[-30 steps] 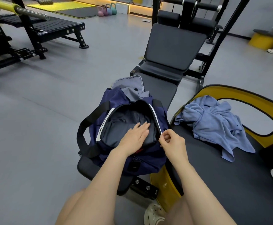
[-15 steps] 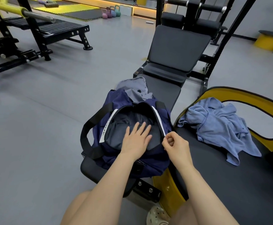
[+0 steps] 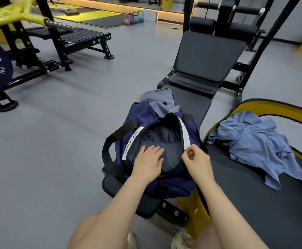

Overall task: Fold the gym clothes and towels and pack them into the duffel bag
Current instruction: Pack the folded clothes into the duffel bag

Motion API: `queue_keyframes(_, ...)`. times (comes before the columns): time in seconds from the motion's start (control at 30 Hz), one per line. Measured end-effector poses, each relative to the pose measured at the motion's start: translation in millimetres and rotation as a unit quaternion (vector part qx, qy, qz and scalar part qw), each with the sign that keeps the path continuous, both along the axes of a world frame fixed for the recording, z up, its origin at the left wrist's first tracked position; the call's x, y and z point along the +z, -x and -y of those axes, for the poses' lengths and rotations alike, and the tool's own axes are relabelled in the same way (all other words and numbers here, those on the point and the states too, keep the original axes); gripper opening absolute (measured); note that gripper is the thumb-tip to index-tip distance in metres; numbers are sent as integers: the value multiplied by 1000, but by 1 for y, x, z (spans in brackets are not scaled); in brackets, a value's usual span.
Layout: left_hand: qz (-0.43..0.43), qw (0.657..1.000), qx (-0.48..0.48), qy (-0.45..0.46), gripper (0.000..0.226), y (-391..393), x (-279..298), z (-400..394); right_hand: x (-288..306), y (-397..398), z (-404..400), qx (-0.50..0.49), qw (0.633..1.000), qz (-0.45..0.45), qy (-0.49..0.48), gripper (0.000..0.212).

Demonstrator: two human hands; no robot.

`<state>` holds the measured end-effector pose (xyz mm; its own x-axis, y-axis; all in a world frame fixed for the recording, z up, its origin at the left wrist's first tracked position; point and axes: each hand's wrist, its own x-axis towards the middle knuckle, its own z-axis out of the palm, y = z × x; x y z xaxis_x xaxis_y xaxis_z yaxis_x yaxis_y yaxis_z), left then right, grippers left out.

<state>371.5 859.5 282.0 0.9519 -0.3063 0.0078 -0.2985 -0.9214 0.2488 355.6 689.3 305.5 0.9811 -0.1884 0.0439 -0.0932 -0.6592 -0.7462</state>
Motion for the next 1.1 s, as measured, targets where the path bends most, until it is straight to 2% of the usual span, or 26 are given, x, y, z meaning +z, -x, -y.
queue_keyframes(0.07, 139, 987, 34, 75, 43, -7, 11, -9, 3, -6, -2, -7, 999, -25, 31, 12)
queue_keyframes(0.1, 181, 975, 72, 105, 46, -12, 14, -16, 7, -11, -4, -14, 998, -29, 54, 16)
queue_keyframes(0.13, 165, 970, 113, 136, 50, -17, 18, -24, 10, -18, -5, -21, 996, -29, 84, 26)
queue_keyframes(0.2, 56, 965, 182, 179, 57, -30, 26, -37, 16, -39, -7, -30, 987, -39, 150, 51)
queue_keyframes(0.27, -22, 966, 202, 160, 58, -45, 30, -42, 21, -61, -10, -20, 975, -82, 206, 69)
queue_keyframes(0.3, -36, 966, 201, 156, 56, -52, 31, -42, 22, -72, -13, -14, 968, -104, 229, 70)
queue_keyframes(0.37, -41, 964, 210, 157, 48, -63, 34, -40, 21, -90, -15, -2, 961, -116, 250, 53)
queue_keyframes(0.43, -40, 958, 235, 157, 41, -69, 31, -36, 18, -99, -17, -3, 972, -88, 219, 32)
queue_keyframes(0.47, -35, 954, 249, 163, 40, -70, 29, -33, 16, -101, -17, -12, 980, -70, 187, 29)
queue_keyframes(0.63, 11, 944, 259, 206, 40, -79, 33, -20, 6, -95, -24, -71, 996, 4, 48, 30)
queue_keyframes(0.87, 71, 948, 210, 230, 34, -107, 69, 4, 21, -115, -37, -74, 996, 50, -29, 27)
queue_keyframes(0.97, 98, 951, 180, 230, 34, -115, 77, 10, 28, -121, -37, -87, 993, 67, -43, 33)
queue_keyframes(1.03, 92, 958, 166, 215, 34, -114, 73, 7, 26, -118, -31, -86, 994, 56, -33, 30)
queue_keyframes(1.1, 62, 978, 150, 128, 47, -107, 60, 1, 21, -110, -24, -65, 997, 39, -7, 23)
